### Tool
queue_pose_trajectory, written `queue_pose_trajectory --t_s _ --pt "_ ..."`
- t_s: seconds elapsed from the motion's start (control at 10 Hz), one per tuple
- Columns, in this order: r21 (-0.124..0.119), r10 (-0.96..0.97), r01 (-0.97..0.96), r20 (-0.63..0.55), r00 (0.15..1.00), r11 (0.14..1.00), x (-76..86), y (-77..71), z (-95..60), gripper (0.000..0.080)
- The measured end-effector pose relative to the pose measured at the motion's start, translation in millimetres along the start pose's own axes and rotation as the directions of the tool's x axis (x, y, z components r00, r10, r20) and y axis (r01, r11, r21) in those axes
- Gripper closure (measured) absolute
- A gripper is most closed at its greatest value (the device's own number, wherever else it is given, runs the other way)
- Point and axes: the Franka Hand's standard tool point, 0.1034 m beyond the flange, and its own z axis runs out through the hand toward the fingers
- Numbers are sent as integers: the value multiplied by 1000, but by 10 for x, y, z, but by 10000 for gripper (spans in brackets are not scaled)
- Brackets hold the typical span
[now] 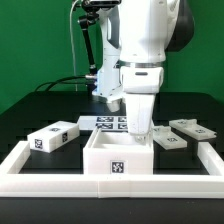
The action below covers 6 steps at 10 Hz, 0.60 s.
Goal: Assemble cabinet
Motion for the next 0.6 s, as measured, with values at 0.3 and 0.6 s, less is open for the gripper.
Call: queue_pose_trajectory --t_s 0.3,0.6 --pt "6 -60 60 -10 998 998 435 44 -14 764" --pt "2 -98 98 -24 995 995 718 92 -2 764"
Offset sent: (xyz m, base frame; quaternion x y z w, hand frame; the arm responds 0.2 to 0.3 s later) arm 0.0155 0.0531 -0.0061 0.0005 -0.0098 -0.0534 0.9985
